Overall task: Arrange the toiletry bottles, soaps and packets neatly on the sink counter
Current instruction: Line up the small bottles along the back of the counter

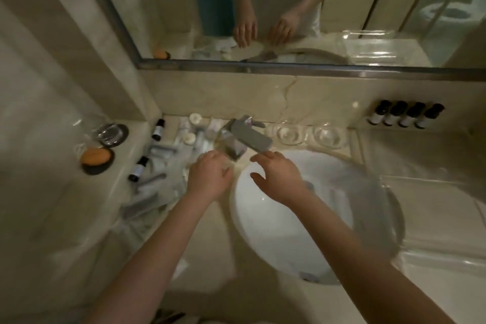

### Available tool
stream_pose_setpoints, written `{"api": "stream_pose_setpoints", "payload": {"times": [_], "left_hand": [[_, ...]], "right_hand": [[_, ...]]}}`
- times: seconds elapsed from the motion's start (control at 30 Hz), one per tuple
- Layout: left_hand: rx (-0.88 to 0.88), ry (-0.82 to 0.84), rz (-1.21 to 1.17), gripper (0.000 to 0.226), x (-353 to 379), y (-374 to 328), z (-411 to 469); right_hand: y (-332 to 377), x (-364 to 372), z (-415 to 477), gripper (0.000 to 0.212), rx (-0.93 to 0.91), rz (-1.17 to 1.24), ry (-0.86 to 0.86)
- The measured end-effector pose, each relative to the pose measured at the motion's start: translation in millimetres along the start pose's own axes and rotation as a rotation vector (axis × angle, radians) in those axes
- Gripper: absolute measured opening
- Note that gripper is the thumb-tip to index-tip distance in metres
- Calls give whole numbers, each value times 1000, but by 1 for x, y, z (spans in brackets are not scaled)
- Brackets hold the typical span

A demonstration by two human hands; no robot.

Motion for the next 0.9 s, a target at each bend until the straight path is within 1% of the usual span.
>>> {"api": "stream_pose_setpoints", "payload": {"times": [0.13, 0.27, 0.37, 0.43, 0.5, 0.63, 0.73, 0.83, 0.9], "left_hand": [[-151, 17, 48, 39, -13, 87, 2], [-361, 40, 54, 41, -22, 161, 18], [-486, 79, 36, 43, -19, 194, 27], [-543, 107, 18, 51, -12, 206, 30], [-566, 122, 15, 54, -3, 215, 33], [-550, 108, 77, 39, 9, 221, 36], [-535, 80, 86, 34, 15, 225, 38], [-535, 68, 53, 34, 22, 233, 40], [-542, 70, 26, 36, 27, 238, 41]], "right_hand": [[47, 36, 26, 40, -60, 26, 89], [79, 65, 61, 44, -95, 27, 179], [94, 82, 87, 48, -89, 33, 232], [102, 94, 106, 49, -84, 41, 266], [107, 108, 126, 50, -80, 45, 295], [119, 140, 170, 49, -105, 58, 335], [129, 162, 200, 50, -145, 55, 337], [139, 189, 227, 55, -200, -2, 392], [146, 207, 242, 60, -271, -75, 429]]}}
Point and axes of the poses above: each hand's wrist, its own z-axis towards the middle knuckle, its own x-axis out of the palm, y = z × x, the point moved 3 cm from there along z, towards the middle knuckle, and after that the axes turned 15 degrees about -y, right-handed, at the moved point
